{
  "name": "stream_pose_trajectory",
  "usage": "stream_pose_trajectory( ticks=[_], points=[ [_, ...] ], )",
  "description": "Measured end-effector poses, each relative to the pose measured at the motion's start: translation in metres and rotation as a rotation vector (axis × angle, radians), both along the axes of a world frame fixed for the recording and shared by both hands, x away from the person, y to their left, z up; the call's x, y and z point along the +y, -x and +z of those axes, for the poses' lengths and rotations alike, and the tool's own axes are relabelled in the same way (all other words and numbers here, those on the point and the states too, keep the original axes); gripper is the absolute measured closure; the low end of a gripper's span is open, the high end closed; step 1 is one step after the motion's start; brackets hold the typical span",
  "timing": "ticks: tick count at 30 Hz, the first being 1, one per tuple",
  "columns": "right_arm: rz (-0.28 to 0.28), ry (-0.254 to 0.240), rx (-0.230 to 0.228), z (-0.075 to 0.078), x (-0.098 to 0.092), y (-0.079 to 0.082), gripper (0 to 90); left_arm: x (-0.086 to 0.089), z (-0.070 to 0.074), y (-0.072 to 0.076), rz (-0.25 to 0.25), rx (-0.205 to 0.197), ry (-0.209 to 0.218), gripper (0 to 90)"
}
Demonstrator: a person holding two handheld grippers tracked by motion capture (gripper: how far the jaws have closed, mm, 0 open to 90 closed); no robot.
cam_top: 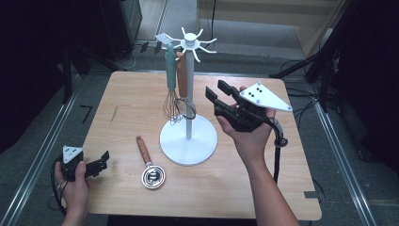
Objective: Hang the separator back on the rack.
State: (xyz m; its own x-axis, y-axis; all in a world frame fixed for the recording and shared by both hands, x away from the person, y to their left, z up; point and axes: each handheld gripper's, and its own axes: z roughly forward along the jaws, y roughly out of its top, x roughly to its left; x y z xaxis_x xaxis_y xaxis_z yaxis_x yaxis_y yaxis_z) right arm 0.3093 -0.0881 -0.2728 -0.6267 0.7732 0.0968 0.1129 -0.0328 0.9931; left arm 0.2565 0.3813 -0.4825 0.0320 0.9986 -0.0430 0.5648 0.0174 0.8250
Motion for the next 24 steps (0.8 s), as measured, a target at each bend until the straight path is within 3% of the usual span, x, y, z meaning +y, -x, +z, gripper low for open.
stream_pose_trajectory(
  ticks=[3, 8, 14, 16, 19, 24],
  points=[
    [-0.038, 0.021, 0.013, -0.005, -0.001, 0.002, 34.2, 0.000, 0.000, 0.000, 0.002, -0.001, 0.001, 3.8],
    [-0.049, 0.012, 0.019, -0.014, -0.005, 0.004, 22.2, 0.000, 0.000, 0.000, 0.001, -0.003, 0.002, 3.8],
    [-0.068, 0.017, 0.052, -0.027, -0.014, 0.004, 20.2, 0.000, 0.000, 0.000, 0.001, -0.002, 0.003, 3.8],
    [-0.082, 0.018, 0.063, -0.031, -0.015, 0.004, 23.8, 0.000, 0.000, 0.000, 0.002, -0.001, 0.002, 3.8],
    [-0.153, 0.026, 0.065, -0.036, -0.016, 0.007, 28.9, 0.000, 0.000, 0.000, 0.002, 0.000, 0.000, 3.8],
    [-0.165, 0.044, 0.077, -0.046, -0.021, 0.008, 29.6, 0.000, 0.000, 0.000, 0.003, 0.001, -0.002, 3.8]
  ],
)
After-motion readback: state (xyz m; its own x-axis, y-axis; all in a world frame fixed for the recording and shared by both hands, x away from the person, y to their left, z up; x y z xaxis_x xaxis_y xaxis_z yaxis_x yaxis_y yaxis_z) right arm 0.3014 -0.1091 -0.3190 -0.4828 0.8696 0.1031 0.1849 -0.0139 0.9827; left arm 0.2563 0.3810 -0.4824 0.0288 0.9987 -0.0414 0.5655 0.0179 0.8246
